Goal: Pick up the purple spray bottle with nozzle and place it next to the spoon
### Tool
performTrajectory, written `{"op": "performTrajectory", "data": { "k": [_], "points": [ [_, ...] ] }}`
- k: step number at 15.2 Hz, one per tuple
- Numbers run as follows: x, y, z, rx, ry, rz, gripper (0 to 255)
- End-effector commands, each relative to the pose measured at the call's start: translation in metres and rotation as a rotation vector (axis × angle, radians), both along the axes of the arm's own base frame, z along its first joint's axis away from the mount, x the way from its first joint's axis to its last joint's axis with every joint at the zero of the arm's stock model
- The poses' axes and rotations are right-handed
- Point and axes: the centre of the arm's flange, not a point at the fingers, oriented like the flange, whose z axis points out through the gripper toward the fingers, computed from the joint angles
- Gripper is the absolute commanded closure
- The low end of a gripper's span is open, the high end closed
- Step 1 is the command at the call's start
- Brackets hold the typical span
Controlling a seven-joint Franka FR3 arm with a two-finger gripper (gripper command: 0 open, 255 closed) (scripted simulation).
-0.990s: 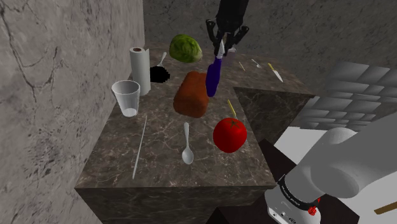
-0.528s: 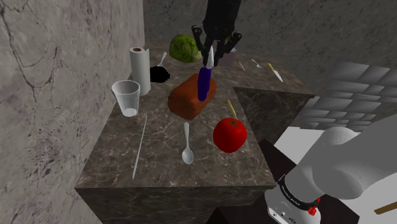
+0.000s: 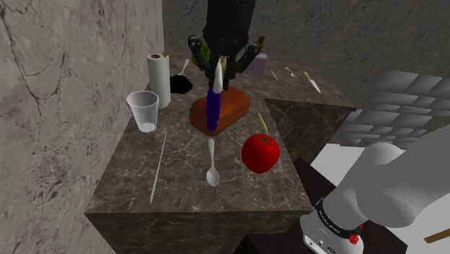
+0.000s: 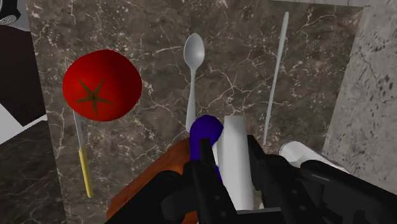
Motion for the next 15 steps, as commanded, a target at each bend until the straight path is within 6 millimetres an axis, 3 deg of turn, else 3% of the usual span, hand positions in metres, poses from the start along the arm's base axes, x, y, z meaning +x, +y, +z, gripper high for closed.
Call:
{"op": "performTrajectory", "data": {
  "k": [1, 4, 15],
  "points": [
    [-0.014, 0.022, 0.001, 0.0, 0.0, -0.002, 255],
    [-0.035, 0.065, 0.001, 0.0, 0.0, -0.002, 255],
    [-0.035, 0.065, -0.057, 0.0, 0.0, -0.002, 255]
  ]
}}
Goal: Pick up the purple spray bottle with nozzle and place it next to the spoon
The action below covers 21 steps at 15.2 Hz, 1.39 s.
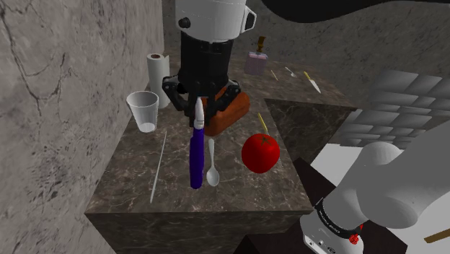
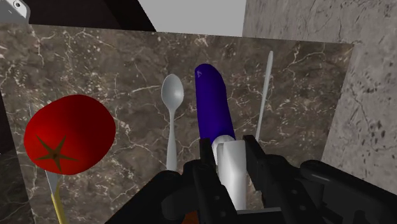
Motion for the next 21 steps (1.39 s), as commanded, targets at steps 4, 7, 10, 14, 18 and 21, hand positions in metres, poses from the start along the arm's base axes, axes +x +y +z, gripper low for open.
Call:
{"op": "performTrajectory", "data": {
  "k": [4, 7, 10, 14, 18, 21],
  "points": [
    [0.001, -0.001, -0.021, 0.0, -0.001, 0.0, 255],
    [0.001, -0.001, -0.021, 0.0, 0.0, 0.0, 255],
    [0.001, -0.001, -0.021, 0.0, 0.0, 0.0, 255],
    [0.001, -0.001, -0.021, 0.0, 0.0, 0.0, 0],
    [0.0, -0.001, -0.008, 0.0, 0.0, 0.0, 0],
    [-0.001, 0.0, 0.029, 0.0, 0.0, 0.0, 0]
  ]
}}
